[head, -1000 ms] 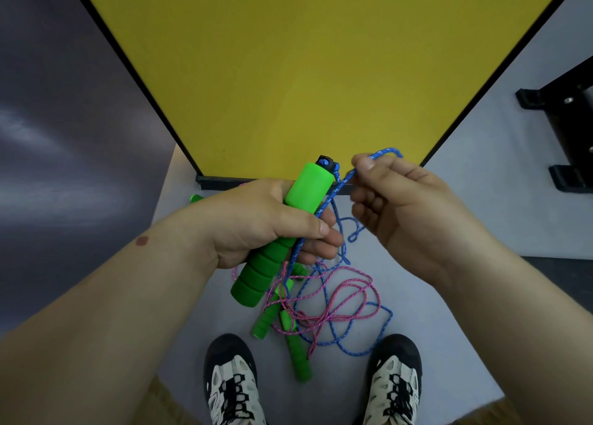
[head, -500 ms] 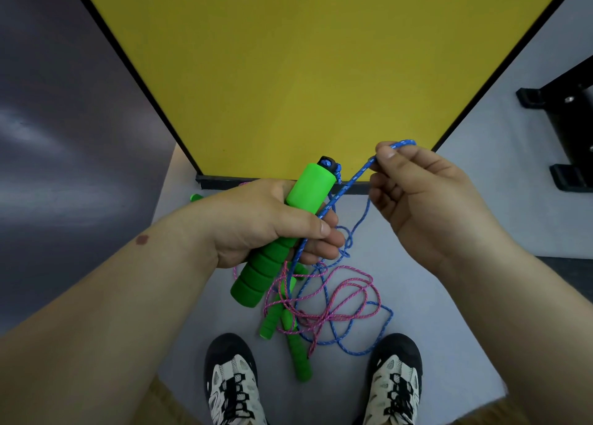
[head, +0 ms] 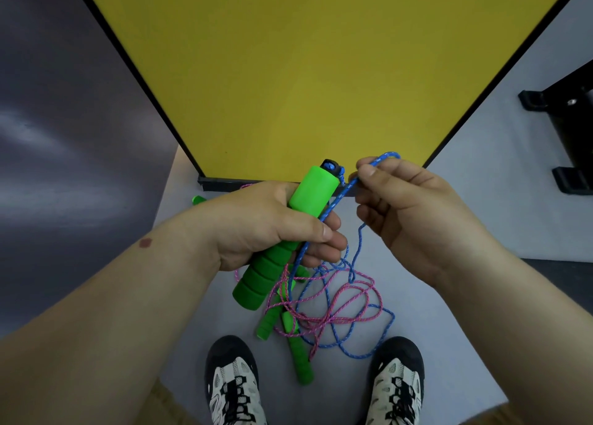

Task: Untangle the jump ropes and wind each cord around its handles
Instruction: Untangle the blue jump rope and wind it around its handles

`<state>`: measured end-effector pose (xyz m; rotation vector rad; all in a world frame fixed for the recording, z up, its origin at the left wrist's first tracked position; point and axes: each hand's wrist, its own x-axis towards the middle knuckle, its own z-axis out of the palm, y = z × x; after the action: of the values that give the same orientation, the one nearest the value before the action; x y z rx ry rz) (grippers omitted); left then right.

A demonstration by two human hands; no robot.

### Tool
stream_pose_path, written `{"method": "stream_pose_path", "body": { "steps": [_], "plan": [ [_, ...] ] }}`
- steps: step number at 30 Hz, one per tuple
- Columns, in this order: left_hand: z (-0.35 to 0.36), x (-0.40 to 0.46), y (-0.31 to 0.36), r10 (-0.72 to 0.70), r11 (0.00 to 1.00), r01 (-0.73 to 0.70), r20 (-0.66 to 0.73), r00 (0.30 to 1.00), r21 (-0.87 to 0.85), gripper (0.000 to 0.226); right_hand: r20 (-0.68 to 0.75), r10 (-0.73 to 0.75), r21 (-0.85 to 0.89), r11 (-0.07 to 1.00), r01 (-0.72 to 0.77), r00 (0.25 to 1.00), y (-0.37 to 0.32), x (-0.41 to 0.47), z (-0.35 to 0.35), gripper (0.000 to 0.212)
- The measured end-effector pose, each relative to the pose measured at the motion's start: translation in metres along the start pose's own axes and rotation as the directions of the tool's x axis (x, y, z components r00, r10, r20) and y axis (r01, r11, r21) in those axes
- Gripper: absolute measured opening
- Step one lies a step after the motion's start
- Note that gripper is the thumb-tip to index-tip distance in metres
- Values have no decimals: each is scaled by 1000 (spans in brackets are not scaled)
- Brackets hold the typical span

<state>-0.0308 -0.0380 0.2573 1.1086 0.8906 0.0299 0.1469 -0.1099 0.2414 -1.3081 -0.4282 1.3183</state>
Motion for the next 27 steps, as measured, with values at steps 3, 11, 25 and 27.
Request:
{"method": "stream_pose_path", "body": {
  "steps": [3,11,25,27],
  "plan": [
    [0,0,0,3,1000,-3,3,1000,13,15,-84,-62,30,997,65,994,-4,2,-2,5],
    [1,0,-1,5,1000,-5,-2,1000,12,14,-45,-22,66,997,25,999,-3,0,-1,5],
    [1,-1,0,2,1000,-2,-6,1000,-9,16,-116,-84,89,992,94,990,-8,2,-3,7],
    [1,-1,0,5,1000,-5,-5,1000,-7,17,-150,-97,105,988,114,984,-10,3,-5,8]
  ]
}}
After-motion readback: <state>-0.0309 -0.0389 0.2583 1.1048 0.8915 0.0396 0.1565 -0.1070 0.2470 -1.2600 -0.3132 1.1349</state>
